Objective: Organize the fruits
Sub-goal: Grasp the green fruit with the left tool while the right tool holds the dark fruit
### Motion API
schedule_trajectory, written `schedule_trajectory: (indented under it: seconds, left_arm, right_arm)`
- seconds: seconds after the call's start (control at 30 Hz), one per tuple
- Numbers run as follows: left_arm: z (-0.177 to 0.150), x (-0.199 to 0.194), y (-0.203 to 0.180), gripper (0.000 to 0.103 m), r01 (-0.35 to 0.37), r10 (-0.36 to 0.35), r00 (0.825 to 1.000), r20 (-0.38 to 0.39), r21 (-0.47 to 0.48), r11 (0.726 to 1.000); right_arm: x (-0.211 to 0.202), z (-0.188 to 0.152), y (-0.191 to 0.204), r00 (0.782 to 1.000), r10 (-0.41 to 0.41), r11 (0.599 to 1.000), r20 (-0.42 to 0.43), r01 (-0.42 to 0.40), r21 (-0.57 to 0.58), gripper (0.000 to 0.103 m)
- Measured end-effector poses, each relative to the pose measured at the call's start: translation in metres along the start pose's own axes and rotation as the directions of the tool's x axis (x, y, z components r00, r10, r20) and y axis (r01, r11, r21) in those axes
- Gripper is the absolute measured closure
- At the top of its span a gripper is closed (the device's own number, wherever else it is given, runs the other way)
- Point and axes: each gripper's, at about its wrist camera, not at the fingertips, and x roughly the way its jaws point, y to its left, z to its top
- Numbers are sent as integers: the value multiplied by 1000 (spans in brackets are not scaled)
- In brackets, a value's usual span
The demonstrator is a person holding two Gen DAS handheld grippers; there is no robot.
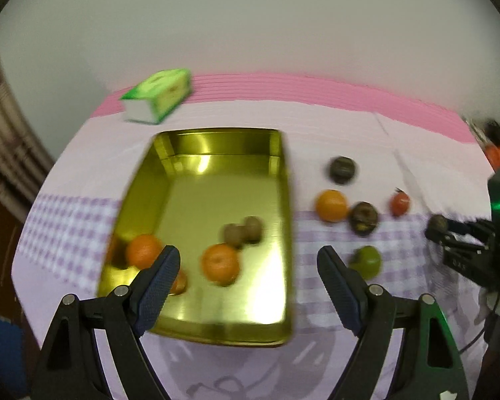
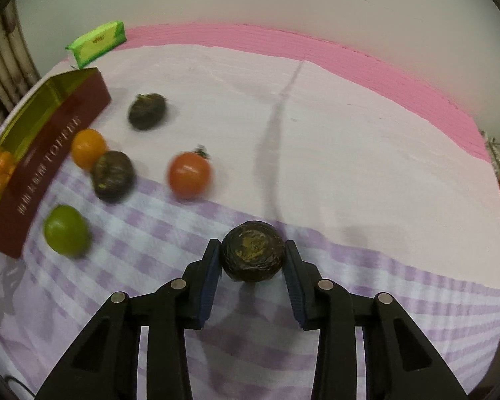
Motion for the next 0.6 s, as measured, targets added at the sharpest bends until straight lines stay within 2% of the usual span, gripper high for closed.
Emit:
schedule_trajectory:
  seconds: [0.13, 0.3, 0.37, 0.47, 0.6]
  left_arm:
    - [0, 10, -35, 21, 41, -39, 999, -24, 59, 997]
    - [-3, 22, -67, 22, 70, -63, 996, -64, 118, 991]
    - [-4, 31, -77, 25, 86, -74, 992, -99, 124, 989]
    - [-6, 42, -88, 38, 112, -94, 986, -138, 134, 985]
    - [-6, 53, -98, 40, 137, -113, 979, -168, 137, 981]
  right_arm:
    - [1, -5, -16, 1000, 26, 998, 8, -26, 52, 65]
    - [0, -6, -15, 999, 32, 997, 22, -34, 74, 64]
    - [1, -6, -14, 999, 37, 996, 23, -38, 74, 64]
    - [0, -6, -15, 999, 40, 997, 27, -41, 72, 64]
    - [-1, -9, -19, 999, 42, 996, 28, -44, 73, 64]
